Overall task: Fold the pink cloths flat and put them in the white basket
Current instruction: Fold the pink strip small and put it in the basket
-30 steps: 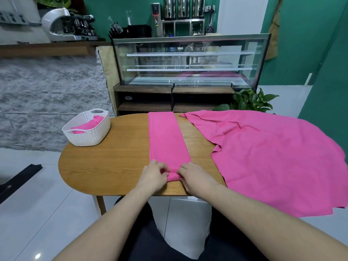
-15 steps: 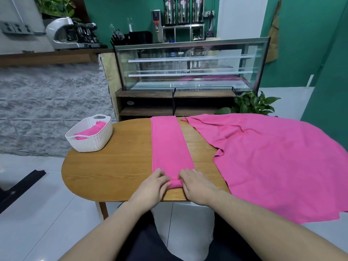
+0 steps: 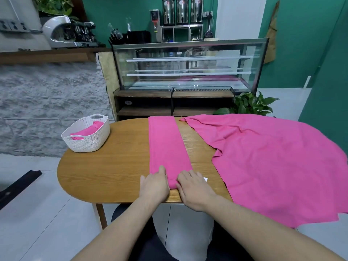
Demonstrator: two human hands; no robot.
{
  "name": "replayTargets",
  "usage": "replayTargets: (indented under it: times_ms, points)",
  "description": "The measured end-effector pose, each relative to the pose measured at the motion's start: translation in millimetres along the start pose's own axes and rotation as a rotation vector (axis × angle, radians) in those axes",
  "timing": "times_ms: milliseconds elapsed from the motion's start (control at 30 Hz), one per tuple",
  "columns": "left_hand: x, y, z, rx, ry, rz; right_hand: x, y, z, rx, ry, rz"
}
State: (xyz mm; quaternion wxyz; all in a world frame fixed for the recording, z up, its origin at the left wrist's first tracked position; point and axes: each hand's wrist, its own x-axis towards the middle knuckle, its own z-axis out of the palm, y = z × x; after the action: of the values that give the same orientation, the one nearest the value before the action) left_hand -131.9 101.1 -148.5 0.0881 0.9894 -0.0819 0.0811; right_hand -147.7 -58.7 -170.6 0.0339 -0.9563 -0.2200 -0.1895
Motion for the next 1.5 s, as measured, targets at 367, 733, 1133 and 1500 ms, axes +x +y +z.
replayTargets:
  times_ms: [367, 733, 1133, 1500]
  points:
    - [-6, -31, 26, -0.037, 0.358, 0.435, 15, 1, -13, 0.178, -0.121, 0.036]
    - [10, -14, 14, -0.144, 0.125, 0.159, -4, -7, 11, -0.054, 0.119, 0.051]
    - [-1, -25, 18, -0.031, 0.161, 0.353, 16, -6, -7, 0.035, -0.073, 0.062]
    - [8, -4, 6, -0.083, 0.072, 0.039, -7, -8, 12, -0.054, 0.126, 0.033]
